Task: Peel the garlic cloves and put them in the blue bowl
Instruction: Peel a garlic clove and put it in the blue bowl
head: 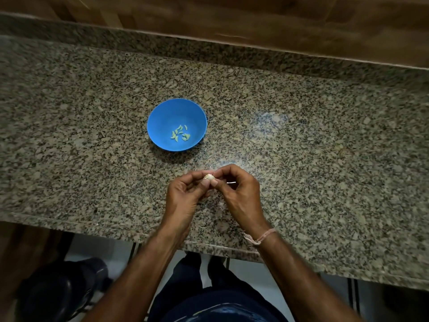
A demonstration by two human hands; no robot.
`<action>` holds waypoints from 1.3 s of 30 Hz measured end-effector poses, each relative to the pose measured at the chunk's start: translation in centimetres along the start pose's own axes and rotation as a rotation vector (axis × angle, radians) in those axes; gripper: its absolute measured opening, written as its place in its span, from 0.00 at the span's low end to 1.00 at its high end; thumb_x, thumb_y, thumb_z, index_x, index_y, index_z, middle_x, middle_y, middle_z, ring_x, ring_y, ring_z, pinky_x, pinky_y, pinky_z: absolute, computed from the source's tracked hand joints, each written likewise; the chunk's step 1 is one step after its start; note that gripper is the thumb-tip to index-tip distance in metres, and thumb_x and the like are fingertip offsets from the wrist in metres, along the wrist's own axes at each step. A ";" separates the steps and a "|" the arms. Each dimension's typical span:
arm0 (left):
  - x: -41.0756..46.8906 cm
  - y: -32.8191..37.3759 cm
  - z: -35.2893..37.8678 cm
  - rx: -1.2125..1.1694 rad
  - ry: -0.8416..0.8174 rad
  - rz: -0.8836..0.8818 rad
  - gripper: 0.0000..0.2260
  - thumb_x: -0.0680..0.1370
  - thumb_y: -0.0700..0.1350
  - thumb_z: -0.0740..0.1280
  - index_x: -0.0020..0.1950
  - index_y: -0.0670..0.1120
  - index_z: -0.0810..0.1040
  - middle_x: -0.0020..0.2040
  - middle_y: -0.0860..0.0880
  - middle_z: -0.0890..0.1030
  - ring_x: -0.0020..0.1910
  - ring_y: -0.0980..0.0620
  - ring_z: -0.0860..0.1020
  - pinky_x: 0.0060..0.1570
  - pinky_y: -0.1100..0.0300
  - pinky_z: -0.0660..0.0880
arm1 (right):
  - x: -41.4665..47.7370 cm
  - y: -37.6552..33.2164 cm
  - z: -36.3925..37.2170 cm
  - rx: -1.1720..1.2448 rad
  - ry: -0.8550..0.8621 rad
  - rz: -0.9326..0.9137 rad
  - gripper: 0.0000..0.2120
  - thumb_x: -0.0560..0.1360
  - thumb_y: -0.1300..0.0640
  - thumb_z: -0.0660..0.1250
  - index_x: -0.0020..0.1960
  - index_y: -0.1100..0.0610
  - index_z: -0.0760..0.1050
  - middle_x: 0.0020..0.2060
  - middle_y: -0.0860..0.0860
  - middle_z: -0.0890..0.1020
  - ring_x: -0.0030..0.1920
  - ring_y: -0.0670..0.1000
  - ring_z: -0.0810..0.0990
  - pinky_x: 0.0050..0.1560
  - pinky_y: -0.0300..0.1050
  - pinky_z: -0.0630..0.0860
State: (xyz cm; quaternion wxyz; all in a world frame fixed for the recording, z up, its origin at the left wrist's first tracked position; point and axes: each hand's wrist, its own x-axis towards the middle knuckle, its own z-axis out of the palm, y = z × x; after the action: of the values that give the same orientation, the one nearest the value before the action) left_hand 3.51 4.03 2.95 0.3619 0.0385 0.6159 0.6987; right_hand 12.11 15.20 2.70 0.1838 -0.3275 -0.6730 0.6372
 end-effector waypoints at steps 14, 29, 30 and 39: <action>-0.9 -0.8 0.8 0.126 -0.005 0.077 0.08 0.75 0.33 0.74 0.52 0.40 0.86 0.52 0.39 0.86 0.53 0.46 0.86 0.51 0.61 0.81 | -1.1 0.2 -0.8 -0.089 0.005 0.079 0.07 0.73 0.63 0.79 0.46 0.58 0.81 0.40 0.50 0.84 0.40 0.46 0.83 0.43 0.37 0.81; -0.4 -1.9 0.4 0.198 0.067 0.023 0.07 0.77 0.33 0.73 0.54 0.37 0.84 0.49 0.44 0.87 0.49 0.51 0.86 0.47 0.63 0.81 | -0.3 1.7 -0.6 -0.111 -0.097 0.230 0.05 0.77 0.60 0.75 0.47 0.55 0.79 0.40 0.48 0.82 0.40 0.44 0.81 0.41 0.36 0.80; -0.3 -2.1 0.3 0.207 0.083 0.014 0.07 0.77 0.33 0.72 0.54 0.37 0.84 0.49 0.44 0.87 0.49 0.51 0.86 0.47 0.63 0.81 | -0.3 1.8 -0.5 -0.098 -0.084 0.231 0.04 0.77 0.60 0.75 0.48 0.55 0.80 0.40 0.49 0.83 0.41 0.45 0.82 0.42 0.37 0.81; 3.5 -3.4 -1.5 1.032 0.176 0.327 0.06 0.81 0.39 0.71 0.57 0.44 0.83 0.50 0.50 0.83 0.45 0.55 0.79 0.39 0.74 0.69 | -0.1 4.5 -1.2 -0.356 0.019 0.158 0.03 0.80 0.65 0.71 0.49 0.59 0.80 0.41 0.46 0.83 0.39 0.34 0.80 0.39 0.27 0.75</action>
State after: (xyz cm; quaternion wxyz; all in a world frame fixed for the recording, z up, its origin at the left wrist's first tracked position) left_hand 1.69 4.63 -1.83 0.1296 0.2476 0.8926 0.3539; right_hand 13.88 15.89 -1.57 0.0787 -0.4127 -0.7455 0.5174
